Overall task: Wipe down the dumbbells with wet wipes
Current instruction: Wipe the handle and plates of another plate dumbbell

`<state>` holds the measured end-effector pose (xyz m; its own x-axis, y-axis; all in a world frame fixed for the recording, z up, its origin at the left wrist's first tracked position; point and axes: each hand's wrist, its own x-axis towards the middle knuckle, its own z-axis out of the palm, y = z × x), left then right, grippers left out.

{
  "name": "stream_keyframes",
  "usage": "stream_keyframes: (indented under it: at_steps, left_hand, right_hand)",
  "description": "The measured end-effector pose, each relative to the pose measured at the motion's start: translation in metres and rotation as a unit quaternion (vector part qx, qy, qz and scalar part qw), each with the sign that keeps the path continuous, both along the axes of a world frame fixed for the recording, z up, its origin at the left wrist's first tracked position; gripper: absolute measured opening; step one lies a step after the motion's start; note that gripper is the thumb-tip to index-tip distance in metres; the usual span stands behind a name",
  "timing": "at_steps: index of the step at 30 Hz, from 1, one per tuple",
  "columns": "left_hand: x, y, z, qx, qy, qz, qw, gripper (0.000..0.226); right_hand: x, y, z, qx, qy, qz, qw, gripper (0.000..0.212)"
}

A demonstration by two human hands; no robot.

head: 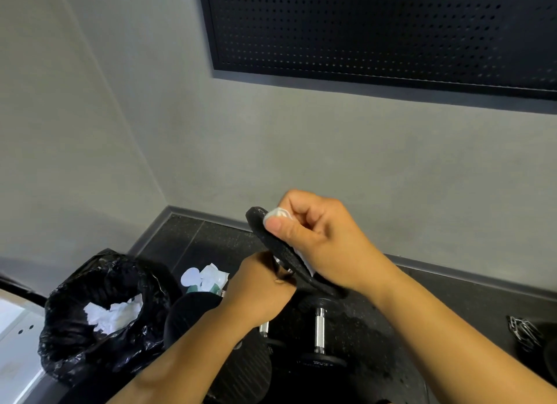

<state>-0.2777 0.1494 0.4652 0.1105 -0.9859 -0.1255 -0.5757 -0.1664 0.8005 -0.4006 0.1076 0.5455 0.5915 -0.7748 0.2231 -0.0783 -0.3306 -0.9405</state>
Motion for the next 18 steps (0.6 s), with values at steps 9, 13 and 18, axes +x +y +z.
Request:
stream_keyframes:
  at_steps: [9, 13, 18]
  left_hand:
    - [-0.007, 0.011, 0.002, -0.006, -0.059, -0.043, 0.997, 0.039]
    - [-0.008, 0.01, 0.0, -0.025, -0.014, -0.025, 0.999, 0.034]
    - [-0.008, 0.007, -0.005, -0.035, 0.014, 0.007, 0.999, 0.027]
  right_hand:
    - [0.024, -0.048, -0.016, -0.016, 0.104, -0.053, 0.993, 0.03]
    - [0.015, -0.063, -0.04, 0.033, 0.142, -0.082, 0.986, 0.035]
    - [-0.004, -0.068, -0.052, 0.083, 0.169, -0.084, 0.979, 0.038]
